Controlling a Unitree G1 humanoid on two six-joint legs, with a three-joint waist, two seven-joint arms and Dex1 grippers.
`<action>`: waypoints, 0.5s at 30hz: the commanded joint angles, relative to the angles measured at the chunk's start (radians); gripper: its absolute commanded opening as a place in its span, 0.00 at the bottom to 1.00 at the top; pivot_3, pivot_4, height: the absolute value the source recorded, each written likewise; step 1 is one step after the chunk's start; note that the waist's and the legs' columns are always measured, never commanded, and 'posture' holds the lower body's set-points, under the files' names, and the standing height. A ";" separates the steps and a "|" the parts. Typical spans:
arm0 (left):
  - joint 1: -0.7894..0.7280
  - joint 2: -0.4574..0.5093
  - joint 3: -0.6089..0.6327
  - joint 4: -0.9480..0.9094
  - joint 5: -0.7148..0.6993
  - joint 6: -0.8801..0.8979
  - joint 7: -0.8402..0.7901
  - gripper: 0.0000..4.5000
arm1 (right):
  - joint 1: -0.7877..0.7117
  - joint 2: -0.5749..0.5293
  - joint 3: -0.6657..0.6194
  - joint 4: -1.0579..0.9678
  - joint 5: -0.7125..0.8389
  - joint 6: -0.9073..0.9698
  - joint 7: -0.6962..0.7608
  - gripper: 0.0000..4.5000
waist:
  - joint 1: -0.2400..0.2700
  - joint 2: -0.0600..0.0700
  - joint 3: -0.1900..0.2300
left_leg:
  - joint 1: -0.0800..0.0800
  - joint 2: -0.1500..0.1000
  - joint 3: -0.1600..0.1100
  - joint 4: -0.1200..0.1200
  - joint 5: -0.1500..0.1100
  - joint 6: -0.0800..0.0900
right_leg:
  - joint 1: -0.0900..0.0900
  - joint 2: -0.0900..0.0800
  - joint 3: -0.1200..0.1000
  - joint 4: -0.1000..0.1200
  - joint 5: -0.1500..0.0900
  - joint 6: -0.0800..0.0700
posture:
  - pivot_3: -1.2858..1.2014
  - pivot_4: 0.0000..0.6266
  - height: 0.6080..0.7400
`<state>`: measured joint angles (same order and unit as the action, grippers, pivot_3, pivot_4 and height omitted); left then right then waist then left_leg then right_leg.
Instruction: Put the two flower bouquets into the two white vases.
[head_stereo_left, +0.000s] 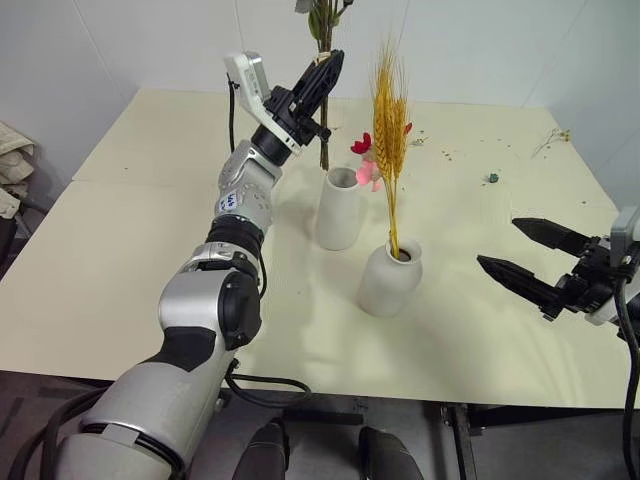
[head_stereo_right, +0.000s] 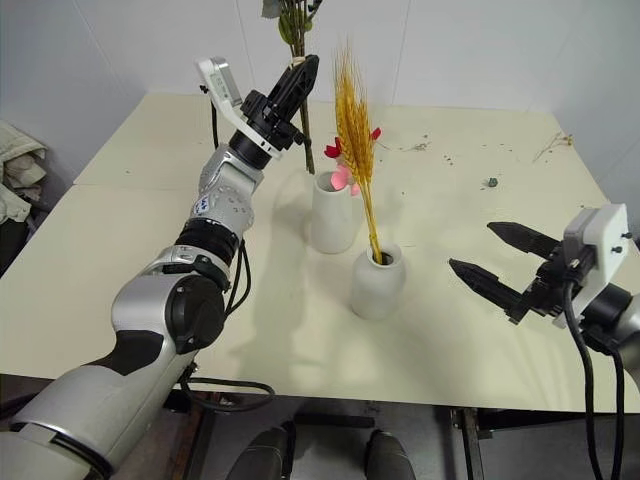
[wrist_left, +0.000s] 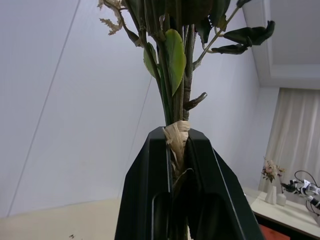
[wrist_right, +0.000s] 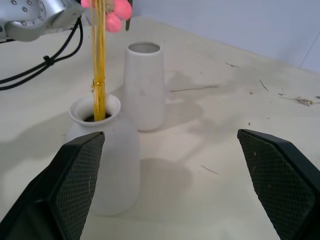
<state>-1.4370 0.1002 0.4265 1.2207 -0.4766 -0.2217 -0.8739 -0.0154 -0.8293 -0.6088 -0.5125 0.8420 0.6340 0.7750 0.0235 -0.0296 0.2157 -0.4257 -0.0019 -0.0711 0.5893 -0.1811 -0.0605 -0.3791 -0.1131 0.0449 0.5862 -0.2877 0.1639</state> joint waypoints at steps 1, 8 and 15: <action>-0.048 -0.026 0.011 0.005 -0.003 -0.021 0.017 0.01 | 0.012 0.007 -0.046 -0.043 0.023 -0.016 -0.021 1.00 | 0.001 0.000 0.000 | 0.000 0.000 0.000 0.000 0.000 0.000 | 0.000 0.000 0.000 0.000 0.000 0.000 | 0.52 0.24 1.00; -0.026 -0.052 -0.004 0.045 0.044 -0.030 0.053 0.01 | 0.030 0.017 -0.049 -0.072 0.036 -0.017 -0.055 1.00 | -0.001 0.000 0.000 | 0.000 0.000 0.000 0.000 0.000 0.000 | 0.000 0.000 0.000 0.000 0.000 0.000 | 0.52 0.24 1.00; 0.013 -0.047 -0.026 0.065 0.103 -0.044 0.098 0.01 | 0.062 0.028 -0.063 -0.103 0.052 -0.019 -0.081 1.00 | 0.001 0.000 0.000 | 0.000 0.000 0.000 0.000 0.000 0.000 | 0.000 0.000 0.000 0.000 0.000 0.000 | 0.52 0.24 1.00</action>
<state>-1.4213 0.0520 0.4084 1.2878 -0.3865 -0.2506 -0.7853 0.0445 -0.8094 -0.6370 -0.5868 0.8724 0.6328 0.7050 0.0246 -0.0296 0.2157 -0.4257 -0.0019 -0.0711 0.5900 -0.1811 -0.0606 -0.3788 -0.1131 0.0450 0.5868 -0.2876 0.1641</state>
